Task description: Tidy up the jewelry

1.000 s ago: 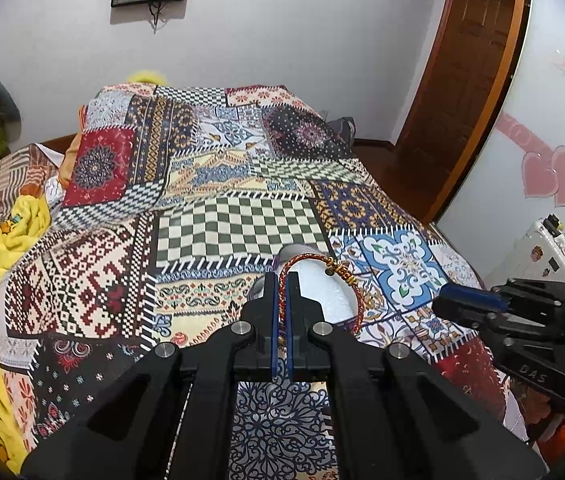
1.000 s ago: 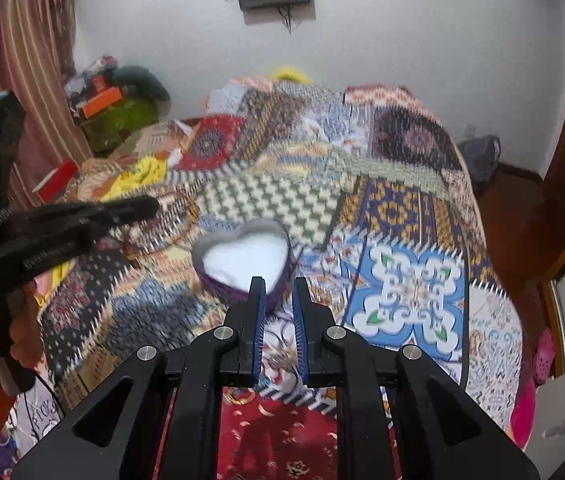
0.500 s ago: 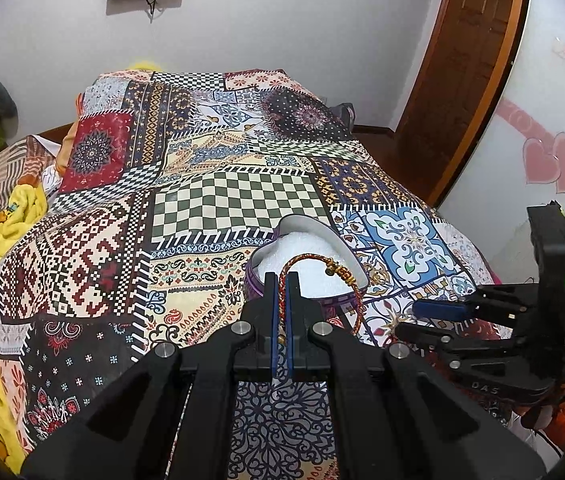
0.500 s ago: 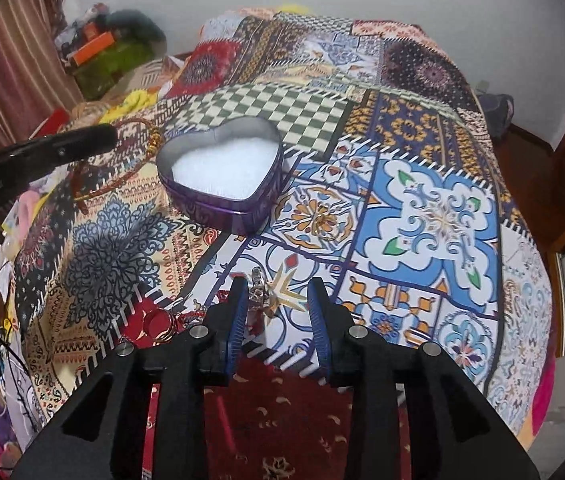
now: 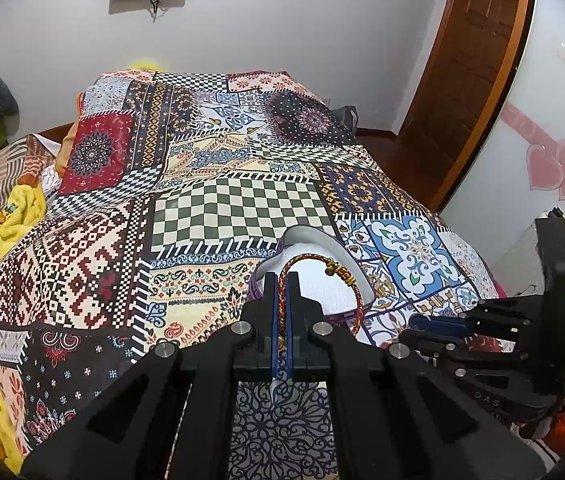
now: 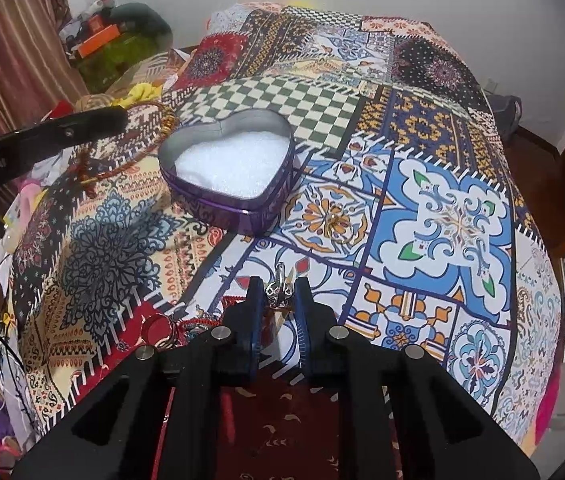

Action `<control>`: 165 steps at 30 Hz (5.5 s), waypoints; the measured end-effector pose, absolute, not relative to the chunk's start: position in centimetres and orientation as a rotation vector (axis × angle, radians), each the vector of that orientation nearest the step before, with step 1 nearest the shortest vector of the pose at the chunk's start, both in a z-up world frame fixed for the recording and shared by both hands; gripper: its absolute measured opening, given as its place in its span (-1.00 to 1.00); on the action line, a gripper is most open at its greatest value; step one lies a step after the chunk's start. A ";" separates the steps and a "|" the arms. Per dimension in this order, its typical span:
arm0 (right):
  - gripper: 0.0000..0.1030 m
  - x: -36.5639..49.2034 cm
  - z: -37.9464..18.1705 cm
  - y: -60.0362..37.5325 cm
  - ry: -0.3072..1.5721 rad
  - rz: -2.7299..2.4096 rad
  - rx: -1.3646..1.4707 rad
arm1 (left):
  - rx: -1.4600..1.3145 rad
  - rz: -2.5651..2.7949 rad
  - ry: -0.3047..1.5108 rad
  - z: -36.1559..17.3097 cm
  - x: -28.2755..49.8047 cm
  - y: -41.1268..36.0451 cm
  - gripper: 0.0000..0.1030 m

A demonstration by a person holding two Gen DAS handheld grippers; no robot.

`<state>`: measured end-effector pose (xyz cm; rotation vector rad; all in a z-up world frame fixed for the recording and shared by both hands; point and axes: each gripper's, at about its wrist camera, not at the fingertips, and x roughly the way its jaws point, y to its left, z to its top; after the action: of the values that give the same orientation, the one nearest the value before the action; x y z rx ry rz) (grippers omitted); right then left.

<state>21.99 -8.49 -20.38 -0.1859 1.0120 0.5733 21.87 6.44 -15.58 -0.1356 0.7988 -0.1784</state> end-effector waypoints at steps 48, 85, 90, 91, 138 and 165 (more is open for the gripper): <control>-0.73 26.7 -19.0 -3.5 0.985 0.671 -0.200 | -0.077 -0.189 0.917 -18.3 27.3 4.9 -0.96; -0.34 20.3 -13.5 -9.7 0.855 0.533 -0.153 | -0.008 -0.182 0.878 -13.5 18.4 3.0 -0.39; -0.34 19.4 -14.6 -10.7 0.889 0.519 -0.145 | 0.004 -0.207 0.937 -15.4 17.5 2.0 -0.39; -0.34 19.3 -14.9 -10.8 0.898 0.517 -0.146 | 0.006 -0.214 0.944 -15.7 17.3 1.8 -0.39; -0.33 18.3 -20.9 -7.2 1.046 0.633 -0.228 | -0.033 -0.320 1.017 -20.7 16.8 1.0 -0.59; -0.58 17.5 -17.6 -9.0 0.943 0.566 -0.210 | -0.048 -0.295 0.914 -16.7 16.0 1.0 -0.59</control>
<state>17.47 -9.02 -17.57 -0.2105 0.9434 0.5656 16.00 1.03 -16.68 -0.0478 0.9138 -0.2950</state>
